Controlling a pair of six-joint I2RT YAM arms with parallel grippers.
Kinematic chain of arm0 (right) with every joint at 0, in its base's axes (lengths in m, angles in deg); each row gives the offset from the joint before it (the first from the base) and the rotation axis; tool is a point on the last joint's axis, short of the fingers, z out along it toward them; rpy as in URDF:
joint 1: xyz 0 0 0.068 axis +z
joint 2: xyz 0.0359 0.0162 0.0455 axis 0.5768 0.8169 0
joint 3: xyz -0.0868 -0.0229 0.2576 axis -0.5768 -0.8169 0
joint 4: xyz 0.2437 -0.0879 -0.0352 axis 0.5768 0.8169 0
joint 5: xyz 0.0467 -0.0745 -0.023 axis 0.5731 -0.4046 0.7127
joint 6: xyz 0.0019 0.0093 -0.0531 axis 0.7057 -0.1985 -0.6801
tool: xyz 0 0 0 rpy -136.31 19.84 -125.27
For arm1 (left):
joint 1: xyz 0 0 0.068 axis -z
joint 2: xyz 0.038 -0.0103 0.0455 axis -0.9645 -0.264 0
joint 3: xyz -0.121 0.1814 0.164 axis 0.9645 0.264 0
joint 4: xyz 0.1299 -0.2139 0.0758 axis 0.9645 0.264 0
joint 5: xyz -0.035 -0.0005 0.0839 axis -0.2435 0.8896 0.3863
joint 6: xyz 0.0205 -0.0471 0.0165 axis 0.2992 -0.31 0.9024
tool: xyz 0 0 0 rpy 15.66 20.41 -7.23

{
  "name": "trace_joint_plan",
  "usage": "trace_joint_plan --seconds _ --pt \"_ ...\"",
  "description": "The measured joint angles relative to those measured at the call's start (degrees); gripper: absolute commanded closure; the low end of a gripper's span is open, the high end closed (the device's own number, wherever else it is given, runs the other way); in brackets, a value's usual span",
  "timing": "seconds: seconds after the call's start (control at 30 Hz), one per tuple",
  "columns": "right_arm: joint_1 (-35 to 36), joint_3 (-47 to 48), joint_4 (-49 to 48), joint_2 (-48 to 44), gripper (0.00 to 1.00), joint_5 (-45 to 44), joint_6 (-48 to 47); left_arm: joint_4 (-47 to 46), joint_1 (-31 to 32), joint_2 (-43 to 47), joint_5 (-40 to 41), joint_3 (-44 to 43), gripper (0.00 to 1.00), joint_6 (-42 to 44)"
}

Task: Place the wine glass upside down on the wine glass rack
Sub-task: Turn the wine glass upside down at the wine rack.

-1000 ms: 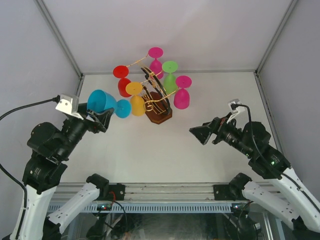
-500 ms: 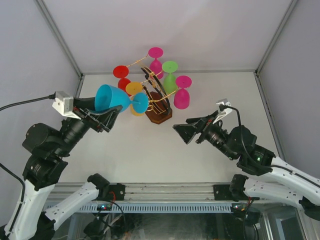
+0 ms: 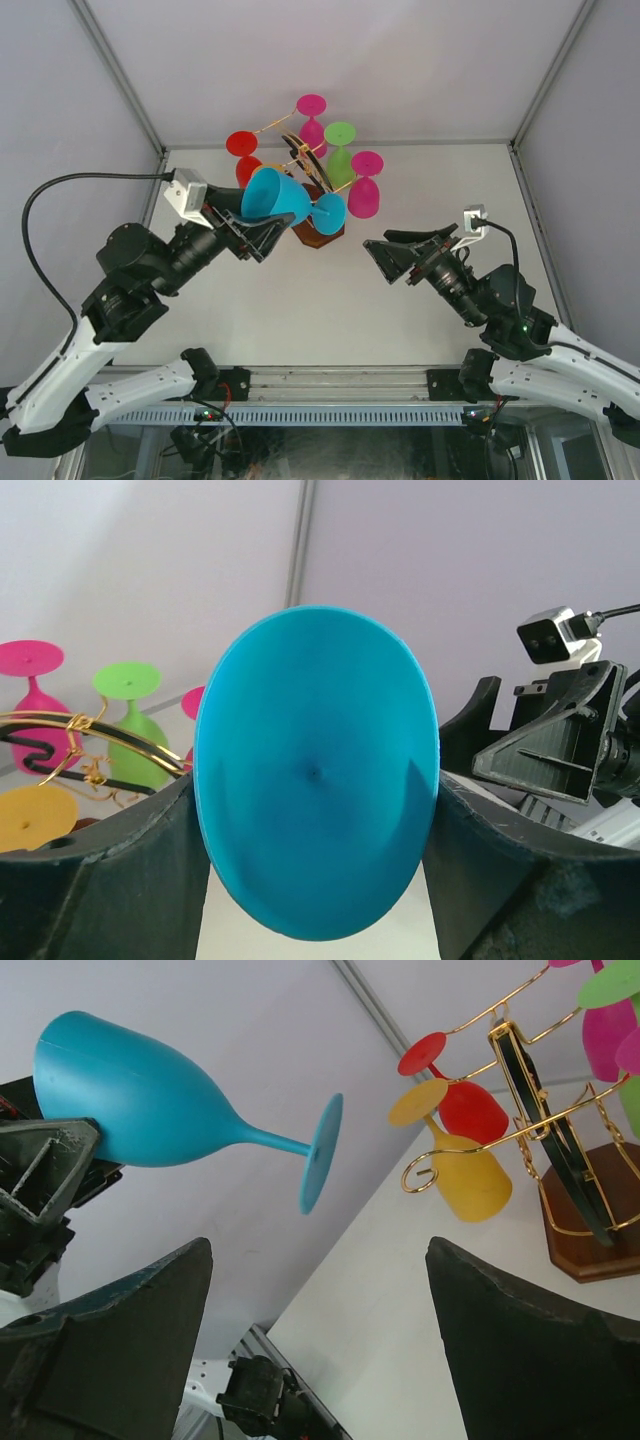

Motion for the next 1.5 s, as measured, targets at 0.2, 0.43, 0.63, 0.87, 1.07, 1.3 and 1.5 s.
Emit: trace_joint_plan --seconds 0.2,0.43,0.63,0.87,1.07,1.3,1.5 --pt "-1.62 -0.35 -2.49 1.46 0.23 1.11 1.6 -1.77 4.35 -2.38 2.4 0.02 0.4 1.31" --pt "-6.84 -0.35 -4.94 7.02 0.37 5.57 6.51 -3.23 7.98 -3.82 4.52 0.7 0.4 3.23" --pt "-10.29 -0.35 -4.98 11.15 0.49 8.7 9.03 -4.33 9.4 -3.74 5.44 2.27 0.4 3.91" --pt "-13.66 -0.33 -5.57 12.85 0.6 12.55 10.88 -5.01 10.1 -3.74 6.03 3.61 0.4 4.39" --pt "-14.1 -0.28 -5.75 13.77 0.83 14.8 11.23 -5.03 10.43 -3.78 6.91 4.22 0.4 5.2" --pt "-15.13 -0.22 -6.01 13.79 1.0 17.25 11.82 -5.14 10.67 -3.76 6.97 5.05 0.35 5.7" --pt "-16.22 -0.22 -5.75 13.57 1.0 17.73 11.82 -5.68 10.78 -3.78 6.97 5.68 0.24 6.12"
